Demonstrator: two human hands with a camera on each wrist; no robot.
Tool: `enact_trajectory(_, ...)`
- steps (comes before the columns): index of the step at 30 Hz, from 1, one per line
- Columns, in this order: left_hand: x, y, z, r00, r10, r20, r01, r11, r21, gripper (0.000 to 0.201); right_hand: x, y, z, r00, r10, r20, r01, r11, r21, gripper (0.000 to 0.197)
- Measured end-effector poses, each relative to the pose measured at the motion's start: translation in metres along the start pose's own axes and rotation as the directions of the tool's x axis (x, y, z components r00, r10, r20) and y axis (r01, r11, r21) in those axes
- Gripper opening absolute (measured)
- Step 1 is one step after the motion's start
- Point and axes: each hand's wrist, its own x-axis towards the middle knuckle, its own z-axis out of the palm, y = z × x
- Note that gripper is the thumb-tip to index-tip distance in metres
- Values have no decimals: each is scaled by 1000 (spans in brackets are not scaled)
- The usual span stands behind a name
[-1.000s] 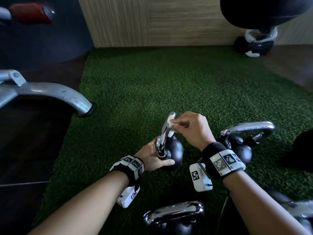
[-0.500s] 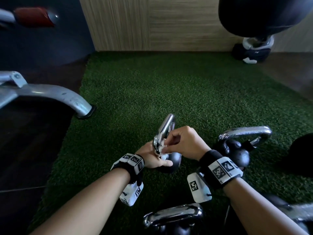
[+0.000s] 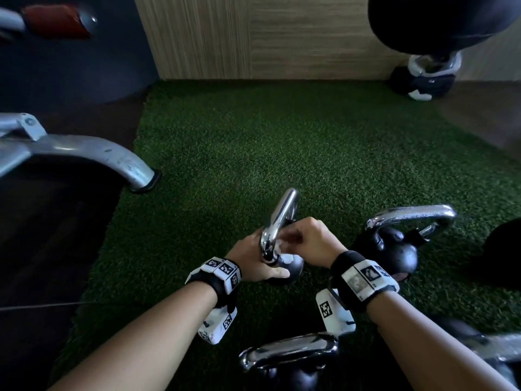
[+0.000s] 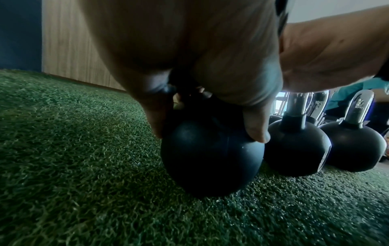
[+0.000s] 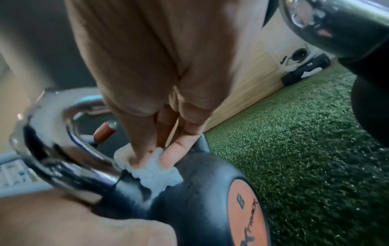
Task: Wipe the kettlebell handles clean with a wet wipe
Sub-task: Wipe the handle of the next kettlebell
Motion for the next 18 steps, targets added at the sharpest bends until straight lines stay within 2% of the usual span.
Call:
enact_trajectory(2,-4,1,0,1000,7,-9,-7,1000,-23,73,2,0,2,996,22,90,-22,1000,-1,19)
enact_trajectory(4,-8,3,-2,1000,-3,-10,3,1000,-30,69,2,-1,0,989,19,145,-27,998,50,20)
enact_trajectory(6,-10,7,-4,1000,1,-11,-2,1000,-26,68,2,-1,-2,984,-4,175,-25,986,164,22)
enact_trajectory(8,-11,9,-4,1000,9,-22,-10,999,-39,77,2,0,-3,980,-23,198,-34,959,281,23)
enact_trajectory(9,-11,9,-4,1000,15,-25,-16,999,-47,79,3,0,-2,978,-28,206,-33,958,285,22)
enact_trajectory(12,-12,9,-4,999,30,-13,-31,999,-28,77,10,5,0,977,-29,211,-3,989,151,23)
enact_trajectory(14,-12,9,-4,1000,18,-19,-18,999,-35,78,11,6,0,975,-26,221,-9,988,156,24)
enact_trajectory(18,-12,6,0,1000,-23,-8,23,999,-49,66,5,5,0,967,-64,245,-48,903,426,20)
